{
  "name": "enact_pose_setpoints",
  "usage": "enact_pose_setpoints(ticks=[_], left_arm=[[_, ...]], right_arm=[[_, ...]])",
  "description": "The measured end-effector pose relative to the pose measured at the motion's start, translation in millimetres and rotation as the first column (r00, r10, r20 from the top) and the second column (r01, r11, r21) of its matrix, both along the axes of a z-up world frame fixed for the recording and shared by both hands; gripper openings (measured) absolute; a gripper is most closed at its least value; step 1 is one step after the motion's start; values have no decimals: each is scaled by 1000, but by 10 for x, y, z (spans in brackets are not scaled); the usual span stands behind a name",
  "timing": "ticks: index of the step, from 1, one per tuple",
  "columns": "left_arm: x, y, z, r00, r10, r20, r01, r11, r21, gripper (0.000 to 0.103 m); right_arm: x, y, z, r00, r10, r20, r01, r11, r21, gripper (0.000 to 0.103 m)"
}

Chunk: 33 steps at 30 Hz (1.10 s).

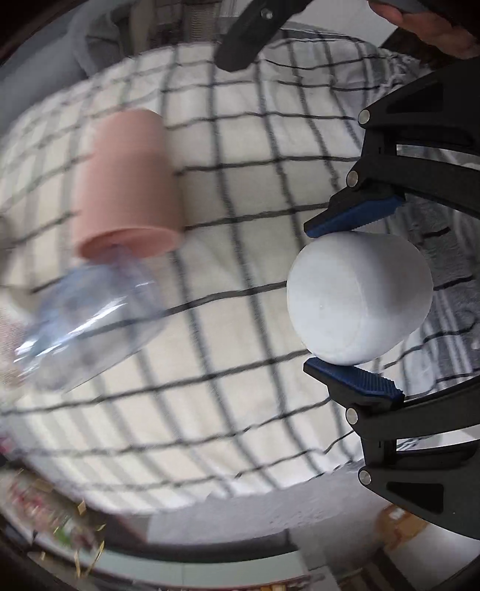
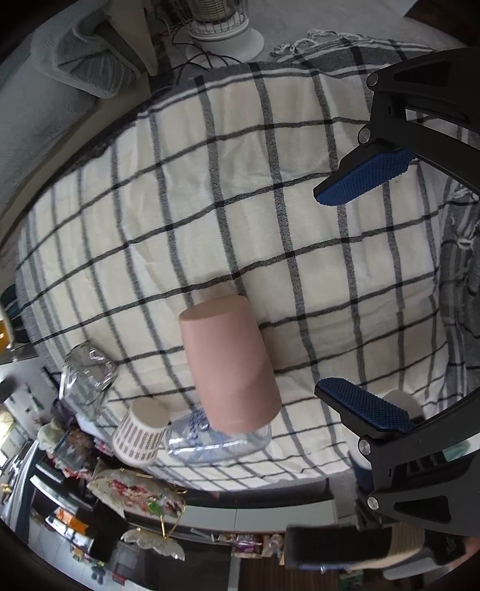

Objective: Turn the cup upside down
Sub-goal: 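Carry the white cup with the left gripper and lower it toward the tablecloth, then set the white cup rim-down on the tablecloth and open the left gripper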

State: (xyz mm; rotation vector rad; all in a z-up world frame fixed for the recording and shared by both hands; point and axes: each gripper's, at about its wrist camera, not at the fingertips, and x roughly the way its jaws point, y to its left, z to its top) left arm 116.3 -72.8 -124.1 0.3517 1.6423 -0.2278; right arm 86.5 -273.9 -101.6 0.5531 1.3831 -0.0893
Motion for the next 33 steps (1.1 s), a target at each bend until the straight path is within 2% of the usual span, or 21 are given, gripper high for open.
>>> enact_pose_setpoints(ticks=[2,4,8,11,14,19,22,27,29,32,33], left_arm=[[-87,70,172,993,18,120,-13,999,-45,66],[-172,126,273,978,34,203,-16,996,-89,66],[-285,171,385,930,73,361,2,979,-204,66],[-454,190,403,846,81,528,57,969,-241,66],[-517,197,366,773,108,625,80,961,-265,66],[-654,280,140,702,168,692,69,951,-301,66],[-777,275,51,649,169,742,93,950,-298,66],[-826,249,-93,629,179,756,119,940,-321,66],[-816,243,-155,624,179,761,108,944,-311,66],[-806,221,-252,642,174,746,95,948,-303,66],[-827,206,-279,639,167,751,96,951,-293,66]], right_arm=[[-60,3,74,999,-2,44,3,1000,-18,95],[-115,22,132,996,0,87,3,999,-38,95],[-255,71,185,987,12,161,2,996,-85,95],[-368,125,186,975,29,218,0,991,-131,95],[-466,180,161,961,51,271,1,982,-189,95],[-603,191,69,954,59,295,14,971,-238,95],[-660,170,11,956,47,288,27,969,-246,95],[-732,168,-79,960,39,278,31,969,-245,95],[-752,148,-124,962,27,270,40,970,-238,95],[-768,134,-181,966,16,256,45,972,-231,95],[-771,133,-196,968,15,251,44,972,-230,95]])
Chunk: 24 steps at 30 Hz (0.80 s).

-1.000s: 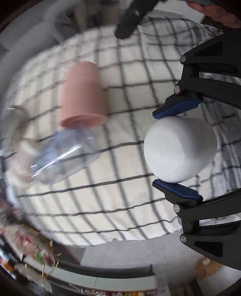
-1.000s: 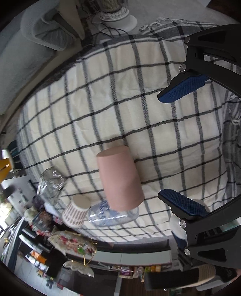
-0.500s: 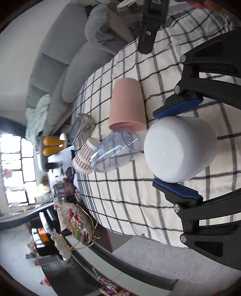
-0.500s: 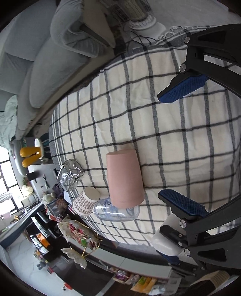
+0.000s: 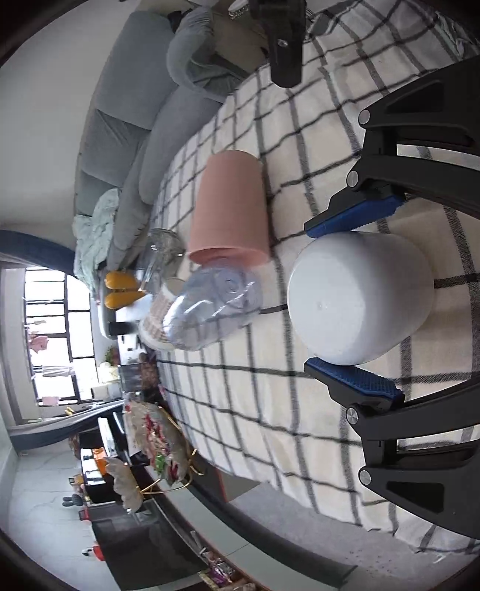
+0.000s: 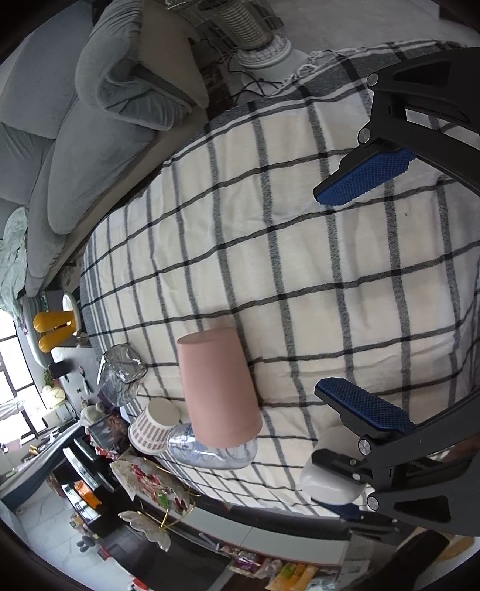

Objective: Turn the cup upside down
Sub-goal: 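Set the white cup rim-down on the tablecloth and open the left gripper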

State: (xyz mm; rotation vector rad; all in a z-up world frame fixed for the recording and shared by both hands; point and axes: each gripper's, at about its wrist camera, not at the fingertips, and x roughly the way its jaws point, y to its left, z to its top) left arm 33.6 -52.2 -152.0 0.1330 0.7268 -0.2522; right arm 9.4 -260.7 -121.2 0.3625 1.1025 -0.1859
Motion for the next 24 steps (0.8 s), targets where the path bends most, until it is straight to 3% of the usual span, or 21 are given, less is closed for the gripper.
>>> enact_pose_setpoints(ticks=[5,10,13,15,24], left_arm=[[-115,-108,-69,1000,-15,21,13,998,60,66],[-123,-115,-76,1000,-11,10,11,998,66,67],[-127,-110,-59,1000,-5,-1,5,998,67,73],[-150,-98,-14,1000,0,3,0,998,65,78],[-180,-12,299,999,35,-31,-34,999,36,79]], right_arm=[[-10,3,-8,1000,5,-6,-5,1000,2,95],[-18,-6,-10,1000,3,-10,-3,1000,8,95],[-22,-9,-3,1000,4,-8,-4,1000,9,95],[-33,-3,31,1000,8,4,-8,1000,4,95],[-54,74,324,995,39,91,-35,998,-47,95]])
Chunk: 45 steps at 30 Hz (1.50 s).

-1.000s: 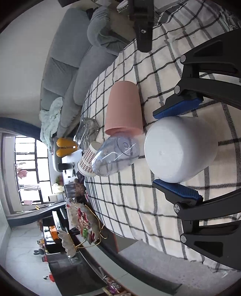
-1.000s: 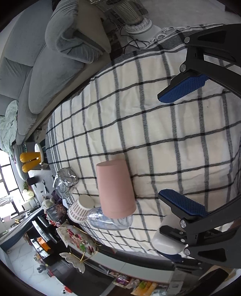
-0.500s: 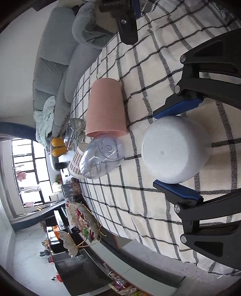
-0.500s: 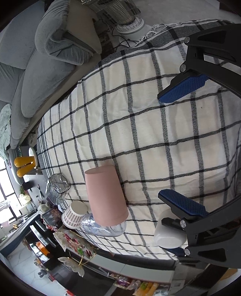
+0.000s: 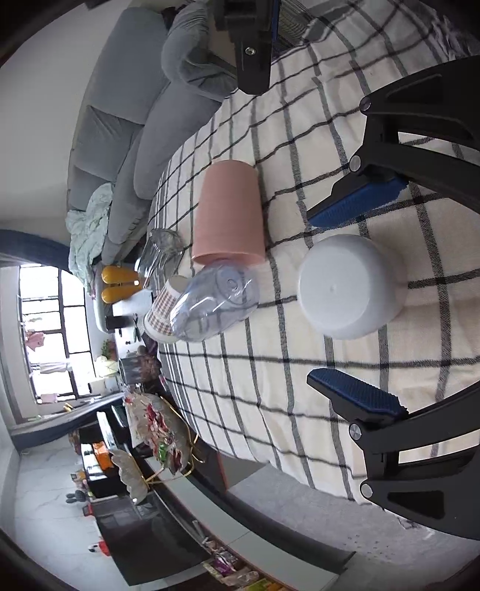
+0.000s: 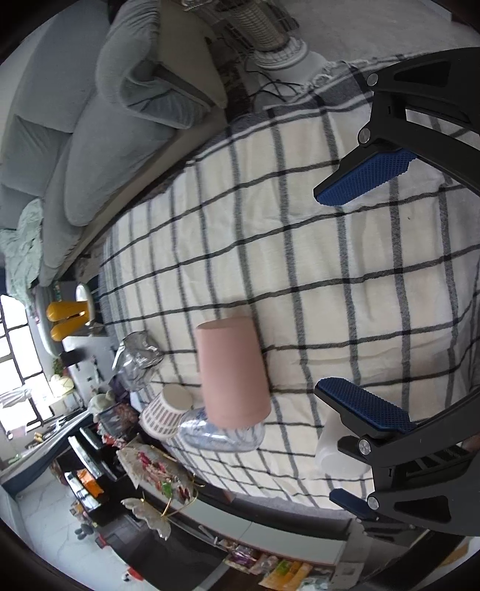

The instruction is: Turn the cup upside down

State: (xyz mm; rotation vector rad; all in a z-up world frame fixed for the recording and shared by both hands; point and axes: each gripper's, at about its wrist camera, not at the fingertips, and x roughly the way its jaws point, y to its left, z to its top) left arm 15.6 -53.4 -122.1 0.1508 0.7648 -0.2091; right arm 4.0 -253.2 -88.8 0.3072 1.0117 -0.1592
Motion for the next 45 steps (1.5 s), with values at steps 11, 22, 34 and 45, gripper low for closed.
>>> enact_pose_setpoints(ticks=[11,22,34,45], left_arm=[[-46,300,474,996,82,-44,-85,994,-74,83],[-177,530,889,987,158,34,-153,981,-120,88],[-284,525,996,981,178,73,-168,978,-124,100],[-360,568,985,977,203,69,-194,973,-122,103]], right_arm=[[-138,326,568,967,94,235,-56,984,-167,95],[-260,494,763,932,101,348,-38,983,-182,95],[-374,557,793,915,100,392,-12,975,-222,95],[-451,608,808,904,112,412,-11,971,-239,95]])
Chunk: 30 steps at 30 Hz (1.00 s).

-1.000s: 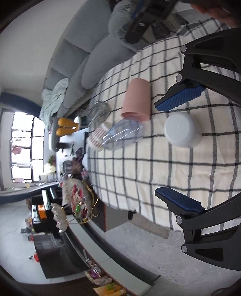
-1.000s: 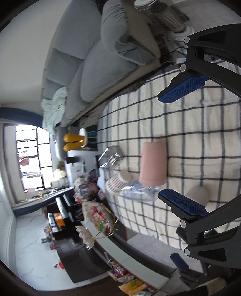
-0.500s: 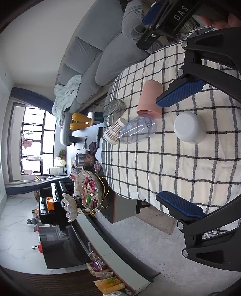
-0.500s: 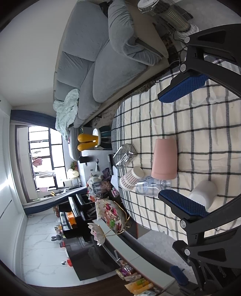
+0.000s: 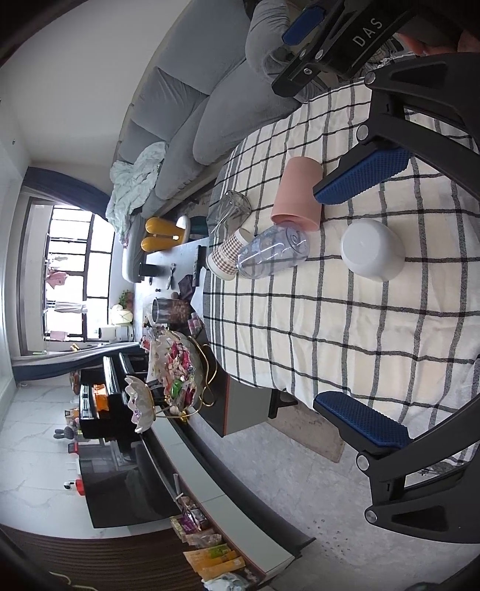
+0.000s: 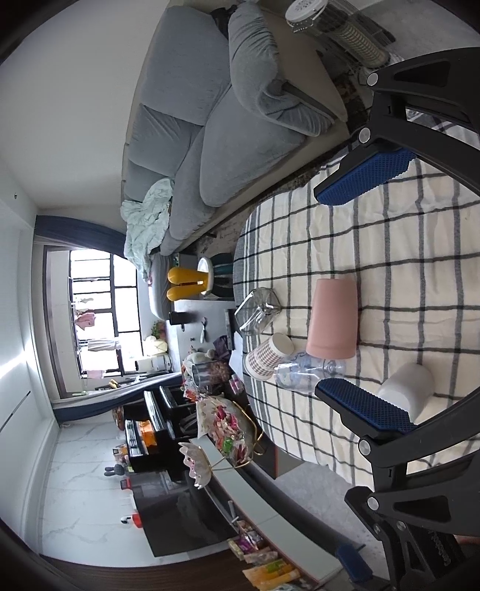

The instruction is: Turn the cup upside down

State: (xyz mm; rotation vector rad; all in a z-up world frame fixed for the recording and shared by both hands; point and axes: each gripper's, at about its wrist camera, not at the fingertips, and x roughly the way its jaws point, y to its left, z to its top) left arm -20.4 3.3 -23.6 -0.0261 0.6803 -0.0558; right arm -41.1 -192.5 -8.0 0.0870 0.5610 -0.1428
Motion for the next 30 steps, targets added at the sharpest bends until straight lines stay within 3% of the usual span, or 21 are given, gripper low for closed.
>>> enact_pose_setpoints(ticks=[30], left_arm=[[-49,-1,-8,1000,9,2,-9,1000,0,103]], right_arm=[[-65,-51,51,1000,-10,22,10,1000,-13,98]])
